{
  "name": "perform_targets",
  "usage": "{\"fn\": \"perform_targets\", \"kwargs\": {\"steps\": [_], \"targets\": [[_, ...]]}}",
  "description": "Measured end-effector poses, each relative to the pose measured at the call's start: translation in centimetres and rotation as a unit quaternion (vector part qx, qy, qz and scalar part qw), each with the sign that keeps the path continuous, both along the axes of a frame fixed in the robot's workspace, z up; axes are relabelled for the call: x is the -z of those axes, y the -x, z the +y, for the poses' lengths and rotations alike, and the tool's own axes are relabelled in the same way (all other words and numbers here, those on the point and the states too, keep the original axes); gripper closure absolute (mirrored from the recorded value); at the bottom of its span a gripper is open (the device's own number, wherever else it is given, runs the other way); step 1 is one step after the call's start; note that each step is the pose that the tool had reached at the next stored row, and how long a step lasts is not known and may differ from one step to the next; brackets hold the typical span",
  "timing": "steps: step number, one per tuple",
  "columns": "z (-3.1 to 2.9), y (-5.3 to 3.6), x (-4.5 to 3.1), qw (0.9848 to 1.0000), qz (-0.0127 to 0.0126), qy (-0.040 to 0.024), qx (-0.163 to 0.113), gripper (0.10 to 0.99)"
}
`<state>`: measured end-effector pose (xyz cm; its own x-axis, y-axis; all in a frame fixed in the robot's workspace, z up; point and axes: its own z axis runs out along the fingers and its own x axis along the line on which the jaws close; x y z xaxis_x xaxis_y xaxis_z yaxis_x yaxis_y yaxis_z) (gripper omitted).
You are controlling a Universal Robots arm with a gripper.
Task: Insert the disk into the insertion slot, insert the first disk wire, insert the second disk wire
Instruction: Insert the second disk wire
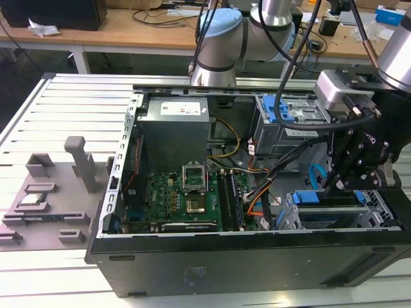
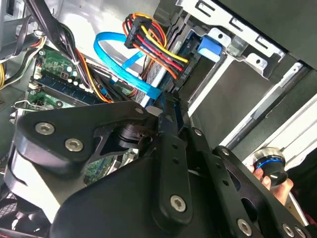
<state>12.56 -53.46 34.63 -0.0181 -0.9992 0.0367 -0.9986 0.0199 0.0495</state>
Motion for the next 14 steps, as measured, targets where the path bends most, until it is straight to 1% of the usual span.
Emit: {"fn": "perform_targets", "kwargs": {"steps": [6,10,14], "targets": [[0.23,-0.23,0.2,1.0,0.0,0.0,0.0,0.925],[0.28,-0.49,0.23,1.0,0.0,-0.0001,0.0,0.925],[0.28,-0.5,0.2,1.0,0.0,-0.0017,0.0,0.925]]}}
